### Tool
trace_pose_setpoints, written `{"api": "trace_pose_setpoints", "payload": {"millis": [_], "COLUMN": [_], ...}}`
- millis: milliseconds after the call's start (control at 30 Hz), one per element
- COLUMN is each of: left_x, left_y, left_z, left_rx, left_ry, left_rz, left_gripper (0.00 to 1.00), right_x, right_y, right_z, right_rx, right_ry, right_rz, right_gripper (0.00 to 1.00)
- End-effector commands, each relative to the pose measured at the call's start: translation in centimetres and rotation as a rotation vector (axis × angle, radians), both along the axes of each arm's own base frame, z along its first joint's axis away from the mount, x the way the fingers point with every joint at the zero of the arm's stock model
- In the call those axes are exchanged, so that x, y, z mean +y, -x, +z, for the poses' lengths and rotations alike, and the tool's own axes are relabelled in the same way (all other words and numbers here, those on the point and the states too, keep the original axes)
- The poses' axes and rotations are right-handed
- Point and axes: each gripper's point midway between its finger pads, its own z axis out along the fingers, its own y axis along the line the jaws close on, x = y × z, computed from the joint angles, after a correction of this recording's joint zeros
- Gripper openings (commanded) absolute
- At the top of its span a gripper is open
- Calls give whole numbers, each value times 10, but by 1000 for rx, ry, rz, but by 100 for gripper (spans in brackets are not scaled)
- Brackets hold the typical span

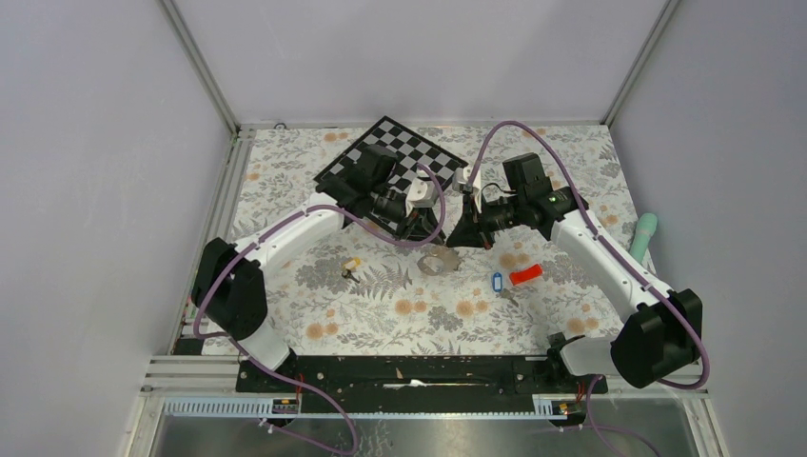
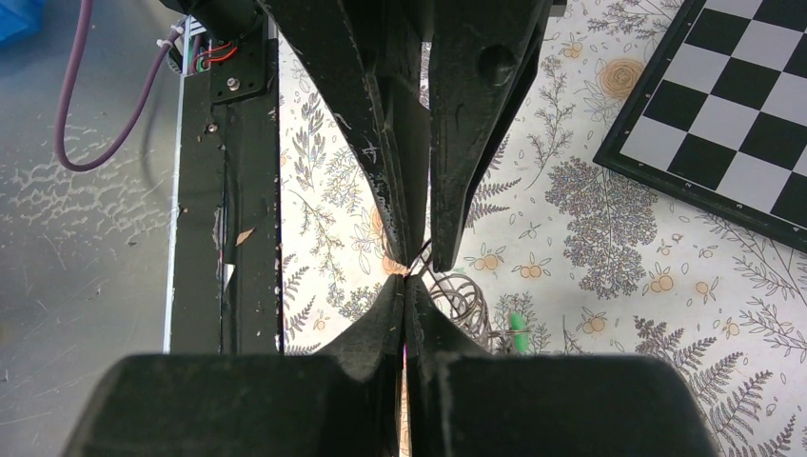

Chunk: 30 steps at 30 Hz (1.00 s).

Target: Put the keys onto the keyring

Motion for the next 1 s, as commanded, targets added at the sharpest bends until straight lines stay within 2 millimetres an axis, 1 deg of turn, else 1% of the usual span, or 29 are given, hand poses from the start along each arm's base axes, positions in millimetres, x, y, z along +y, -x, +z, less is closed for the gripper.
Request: {"api": "trace_pose_setpoints", "payload": {"millis": [0, 133, 233, 367, 633, 767, 833, 867, 967], "left_x": [-3, -5, -5, -6, -6, -5, -5, -4, 1], "left_y": [-5, -7, -7, -6, 1, 1, 0, 0, -1], "left_z": [13, 13, 14, 17, 24, 25, 26, 26, 29], "left_rx": [-40, -25, -17, -6, 55, 83, 65, 59, 61], "left_ry": [35, 34, 35, 39, 45, 40, 55, 64, 91], "left_rz": [-20, -20, -22, -24, -38, -8, 14, 27, 65], "left_gripper": [15, 10, 4, 0, 0, 0, 0, 0, 0], "right_x": [4, 4, 4, 3, 2, 2, 1, 0, -3], "right_y": [3, 4, 3, 3, 1, 0, -1, -2, -5], "right_z": [12, 11, 10, 9, 8, 9, 10, 10, 13], "right_rx": [-43, -38, -42, -47, -59, -65, -71, -75, -86], "right_ry": [-36, -36, -32, -25, -16, -15, -13, -8, -4], "right_rz": [24, 26, 25, 20, 15, 11, 1, -7, -32], "right_gripper": [0, 0, 0, 0, 0, 0, 0, 2, 18]}}
